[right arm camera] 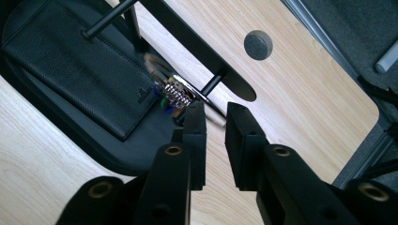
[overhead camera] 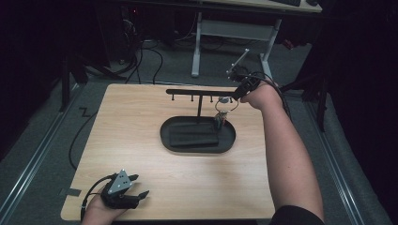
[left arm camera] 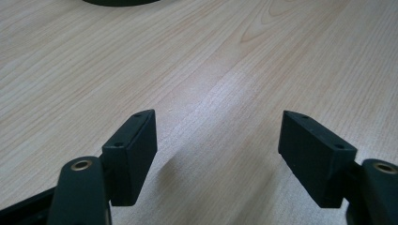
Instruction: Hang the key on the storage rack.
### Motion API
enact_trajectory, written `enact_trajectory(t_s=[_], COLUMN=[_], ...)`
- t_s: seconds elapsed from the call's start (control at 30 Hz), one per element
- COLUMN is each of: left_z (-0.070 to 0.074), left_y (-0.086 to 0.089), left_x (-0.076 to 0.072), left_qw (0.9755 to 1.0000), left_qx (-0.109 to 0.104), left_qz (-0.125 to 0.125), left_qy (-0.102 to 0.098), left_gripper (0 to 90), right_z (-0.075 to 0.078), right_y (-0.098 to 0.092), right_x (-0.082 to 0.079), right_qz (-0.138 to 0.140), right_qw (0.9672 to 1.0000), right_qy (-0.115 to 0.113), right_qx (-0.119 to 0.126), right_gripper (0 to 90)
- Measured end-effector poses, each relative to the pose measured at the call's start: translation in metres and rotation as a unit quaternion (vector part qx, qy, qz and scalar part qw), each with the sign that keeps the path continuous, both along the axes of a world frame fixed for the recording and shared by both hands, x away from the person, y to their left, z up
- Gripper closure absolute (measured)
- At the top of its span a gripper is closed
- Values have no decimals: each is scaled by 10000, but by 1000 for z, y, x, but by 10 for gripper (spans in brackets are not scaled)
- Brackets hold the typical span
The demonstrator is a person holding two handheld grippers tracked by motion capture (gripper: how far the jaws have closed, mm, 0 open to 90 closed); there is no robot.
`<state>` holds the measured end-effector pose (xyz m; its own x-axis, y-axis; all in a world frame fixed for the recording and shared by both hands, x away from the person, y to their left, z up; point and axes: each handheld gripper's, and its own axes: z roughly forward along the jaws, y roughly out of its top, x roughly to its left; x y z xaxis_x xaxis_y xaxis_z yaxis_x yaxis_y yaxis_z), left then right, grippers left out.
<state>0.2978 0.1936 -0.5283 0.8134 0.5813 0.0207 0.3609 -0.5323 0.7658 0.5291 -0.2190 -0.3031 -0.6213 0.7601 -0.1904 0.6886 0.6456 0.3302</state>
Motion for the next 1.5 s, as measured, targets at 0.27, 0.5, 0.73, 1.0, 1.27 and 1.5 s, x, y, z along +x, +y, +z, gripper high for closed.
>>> enact_trajectory(t_s=[0.27,0.5,0.73,1.0,1.27,1.5], left_z=[0,1,0,1,0,-1], left_y=[-4,-5,-8,-9,-11,-13], left_x=[0,0,0,0,0,0], left_qw=[10000,10000,9999,9999,9998,9997], left_qx=[35,35,58,84,97,137], left_qz=[-44,-59,-96,-122,-142,-183], left_qy=[-34,-51,-58,-59,-59,-21], left_gripper=[286,283,281,280,280,280], right_z=[1,-6,-14,-25,-44,-64], right_y=[3,1,-5,-14,-27,-39], right_x=[-14,-33,-51,-65,-85,-105], right_qz=[-18,-207,-293,-438,-515,-556], right_qw=[9997,9985,9964,9936,9898,9843], right_qy=[-247,-360,-533,-767,-925,-1120], right_qx=[75,347,583,698,958,1243], right_gripper=[583,382,282,222,189,181])
